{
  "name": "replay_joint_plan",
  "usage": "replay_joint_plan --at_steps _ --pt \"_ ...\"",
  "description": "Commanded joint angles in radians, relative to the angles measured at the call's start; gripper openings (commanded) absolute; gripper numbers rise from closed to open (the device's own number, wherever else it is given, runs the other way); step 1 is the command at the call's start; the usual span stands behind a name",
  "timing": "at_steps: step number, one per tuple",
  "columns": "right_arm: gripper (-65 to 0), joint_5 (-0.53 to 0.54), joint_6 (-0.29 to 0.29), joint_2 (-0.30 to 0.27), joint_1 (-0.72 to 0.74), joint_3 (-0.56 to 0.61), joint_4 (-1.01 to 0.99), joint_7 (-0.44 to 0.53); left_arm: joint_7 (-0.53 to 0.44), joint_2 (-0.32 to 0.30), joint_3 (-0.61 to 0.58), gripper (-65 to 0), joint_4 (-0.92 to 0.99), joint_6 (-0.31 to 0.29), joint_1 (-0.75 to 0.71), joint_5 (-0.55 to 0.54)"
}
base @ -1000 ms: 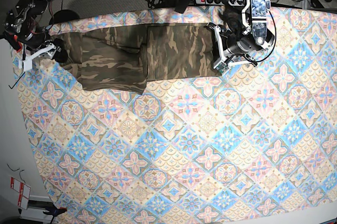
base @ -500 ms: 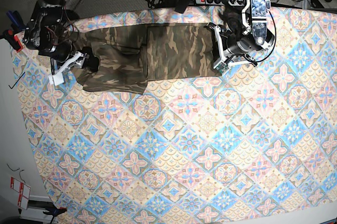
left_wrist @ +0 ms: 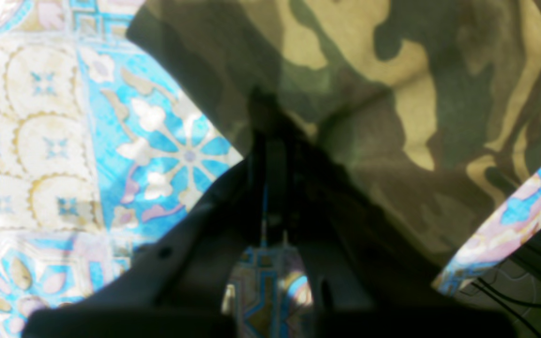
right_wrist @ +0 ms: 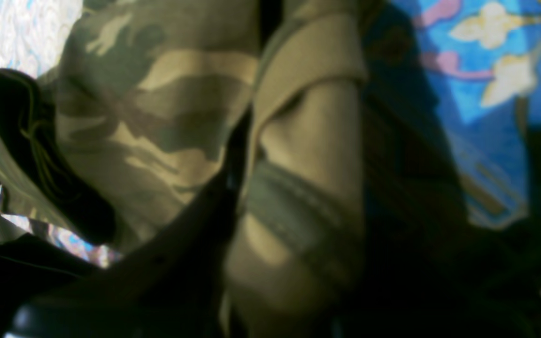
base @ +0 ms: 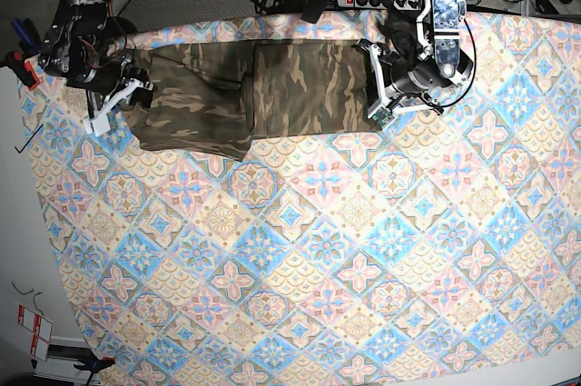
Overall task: Fold the T-shirt properly
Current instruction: 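Move the right gripper onto the strip's other end and grasp it, then lift the grasped end with the right gripper and fold it toward the left gripper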
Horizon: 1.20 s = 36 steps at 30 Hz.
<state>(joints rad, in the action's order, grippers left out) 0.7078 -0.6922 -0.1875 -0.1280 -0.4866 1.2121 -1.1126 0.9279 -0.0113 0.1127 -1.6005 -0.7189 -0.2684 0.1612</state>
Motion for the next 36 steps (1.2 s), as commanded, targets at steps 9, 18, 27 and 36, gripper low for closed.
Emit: replay_joint_plan --at_steps 9,18,27,36 --pt "-63.9 0.014 -0.006 -0.036 0.064 -0.03 0.091 0.004 0.018 0.078 -0.012 -65.0 0.019 0.021 0.013 0.045" --pt "-63.9 0.014 -0.006 -0.036 0.212 -0.03 0.117 -0.105 0.015 0.146 -0.046 -65.0 0.291 0.021 0.176 0.042" --pt "-63.9 0.022 -0.006 -0.031 0.255 0.041 0.272 -0.165 0.021 0.168 -0.049 -65.0 0.311 0.021 0.229 0.044" --pt "-63.9 0.016 0.032 0.078 0.252 0.248 0.363 -0.18 0.016 0.168 -0.049 -65.0 0.311 0.021 0.231 0.044"
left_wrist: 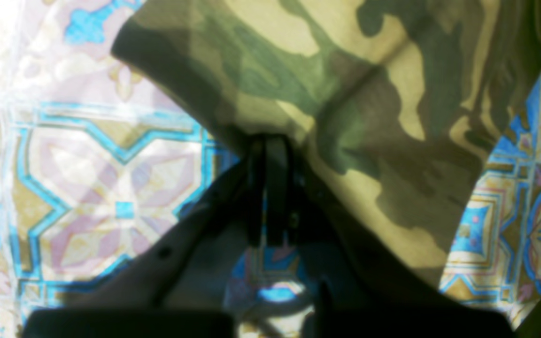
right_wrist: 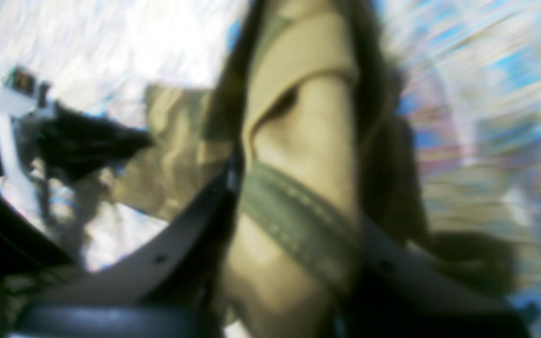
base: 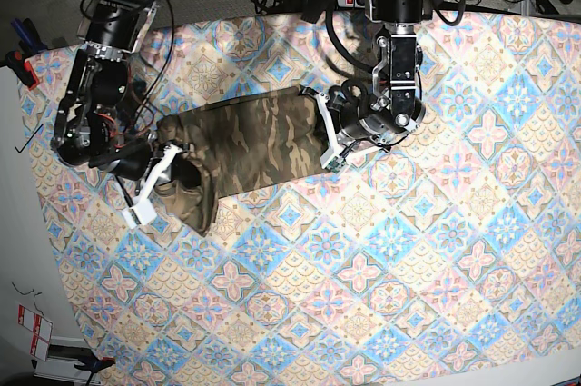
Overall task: Fold the T-shirt properly
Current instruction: 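Lift the grasped end with the right gripper and fold it toward the left gripper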
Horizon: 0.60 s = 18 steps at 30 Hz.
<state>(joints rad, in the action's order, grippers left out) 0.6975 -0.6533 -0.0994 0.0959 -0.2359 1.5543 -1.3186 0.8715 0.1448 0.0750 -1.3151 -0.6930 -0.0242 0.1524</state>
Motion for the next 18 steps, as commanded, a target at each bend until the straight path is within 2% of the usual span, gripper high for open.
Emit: replay_joint_plan --at_steps 1,5,9,12,15,16,18 --pt "-63.9 0.026 -0.001 -0.003 0.028 0.031 0.024 0.027 0.073 0.012 -0.011 -65.0 0.026 -0.005 -0.013 0.052" --pt "-63.9 0.031 0.008 0.033 0.028 0.152 0.027 0.027 0.073 0.012 -0.011 -65.0 0.026 -0.005 -0.013 0.052" --pt "-63.9 0.024 0.01 0.079 0.028 0.218 0.027 0.027 0.073 0.012 -0.011 -65.0 0.026 -0.005 -0.013 0.052" --pt "-63.9 0.021 0.01 0.091 0.031 0.274 0.013 0.029 0.073 0.012 -0.011 -65.0 0.026 -0.005 -0.013 0.052" --pt "-63.4 -0.026 0.01 0.092 0.029 0.321 -0.004 0.044 0.076 0.012 -0.011 -65.0 0.026 -0.005 -0.013 0.052" --pt "-61.7 -0.048 0.01 0.092 0.029 0.336 -0.012 0.05 0.078 0.012 -0.011 -65.0 0.026 -0.005 -0.013 0.052" --pt "-54.2 -0.077 0.01 0.092 0.032 0.378 -0.036 0.053 0.078 0.012 -0.011 -65.0 0.026 -0.005 -0.013 0.052"
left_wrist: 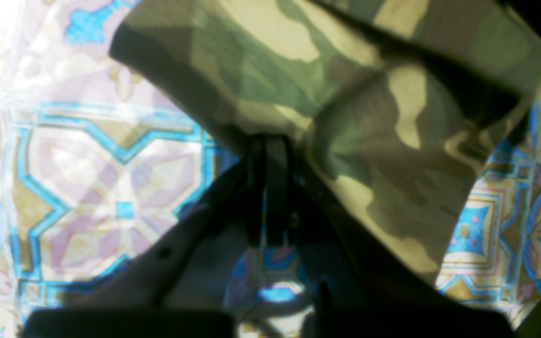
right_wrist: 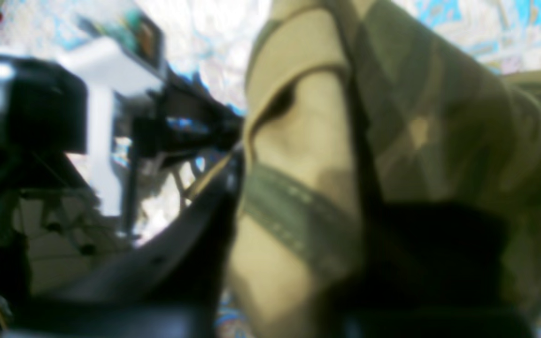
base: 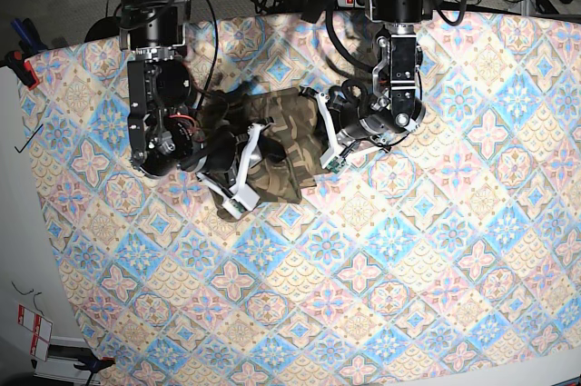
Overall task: Fold the T-shirt properly
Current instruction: 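Lift the grasped end with the right gripper and fold it toward the left gripper, then grasp the folded bundle's sides with both grippers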
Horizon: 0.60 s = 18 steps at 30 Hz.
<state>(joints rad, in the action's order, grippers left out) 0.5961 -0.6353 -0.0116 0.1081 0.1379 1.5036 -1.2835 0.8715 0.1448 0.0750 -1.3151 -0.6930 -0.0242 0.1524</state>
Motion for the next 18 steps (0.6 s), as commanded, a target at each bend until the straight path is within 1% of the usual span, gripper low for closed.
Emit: replay_joint_plan --at_steps 1,3,4,6,8,10,13,16,18 --pt "-49.6 0.023 -0.008 0.005 0.02 0.021 0.002 0.018 0.079 0.012 -0.011 -65.0 0.026 -0.005 -0.013 0.052" --pt "-39.1 0.023 -0.008 0.005 0.02 0.045 -0.004 0.021 0.082 0.012 -0.01 -65.0 0.026 -0.005 -0.013 0.052" --pt "-35.2 0.023 -0.008 0.005 0.02 0.052 -0.002 0.021 0.091 0.011 -0.008 -64.9 0.026 -0.005 -0.013 0.052" --pt "-29.5 0.023 -0.008 0.005 0.02 0.055 0.004 0.021 0.119 -0.007 -0.008 -61.4 0.022 -0.005 -0.013 0.049" --pt "-25.8 0.023 -0.008 0.026 0.022 0.055 0.005 0.021 0.151 -0.023 -0.004 -55.8 0.018 -0.005 -0.009 0.042" --pt "-25.4 0.023 -0.008 0.038 0.022 0.076 0.005 0.021 0.165 -0.03 0.012 -51.2 -0.022 -0.005 -0.006 0.04" --pt "-26.7 0.023 -0.008 0.038 0.045 0.139 0.005 0.023 0.179 -0.044 0.044 -46.5 -0.119 -0.005 -0.026 0.04" --pt "-28.6 0.023 -0.008 0.04 0.074 0.239 -0.004 0.043 0.248 -0.049 0.078 -44.4 -0.243 -0.005 -0.03 0.04" --pt "-30.2 0.023 -0.008 0.04 0.086 0.277 -0.005 0.061 0.285 -0.066 0.105 -44.7 -0.306 -0.005 -0.029 0.04"
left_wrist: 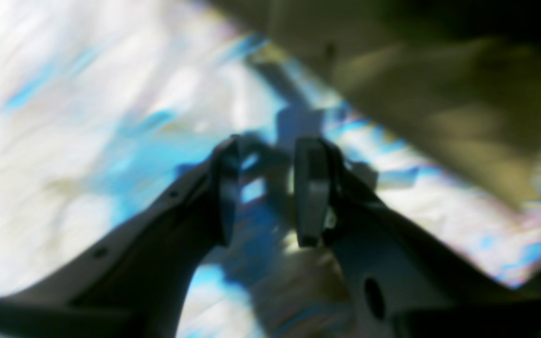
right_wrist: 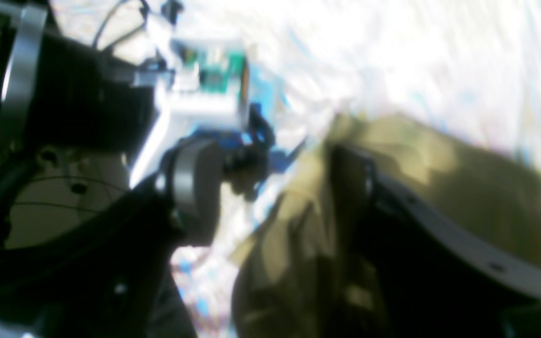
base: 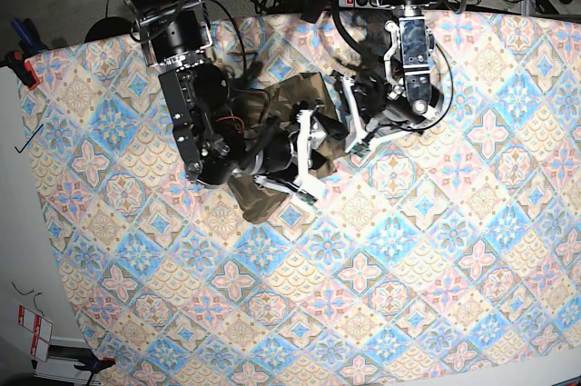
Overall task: Fold the T-shirt properly
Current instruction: 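Grasp the folded bundle's sides with both grippers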
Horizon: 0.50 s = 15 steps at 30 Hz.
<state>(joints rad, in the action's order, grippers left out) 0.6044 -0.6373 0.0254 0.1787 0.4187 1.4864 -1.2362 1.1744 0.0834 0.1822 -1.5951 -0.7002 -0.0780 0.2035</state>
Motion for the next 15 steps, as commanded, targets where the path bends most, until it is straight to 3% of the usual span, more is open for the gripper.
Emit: replay_joint_plan --at_steps 1,9,13,15 --pt "-31.1 0.015 -0.006 0.003 0.015 0.006 0.012 0.023 -0.007 -0.01 0.013 -44.6 -0.055 0.002 0.027 -0.011" --pt "-34.7 0.013 -0.006 0.003 0.015 0.01 0.023 0.026 0.032 -0.035 0.079 -44.7 -0.189 0.002 0.024 -0.011" --pt "-41.7 0.013 -0.003 -0.003 0.015 0.001 0.024 0.028 0.112 -0.03 0.043 -45.0 -0.282 0.002 0.03 -0.012" --pt "-48.0 0.013 0.037 -0.005 0.015 -0.028 0.033 0.023 0.166 -0.03 -0.019 -45.0 -0.339 0.002 0.033 -0.012"
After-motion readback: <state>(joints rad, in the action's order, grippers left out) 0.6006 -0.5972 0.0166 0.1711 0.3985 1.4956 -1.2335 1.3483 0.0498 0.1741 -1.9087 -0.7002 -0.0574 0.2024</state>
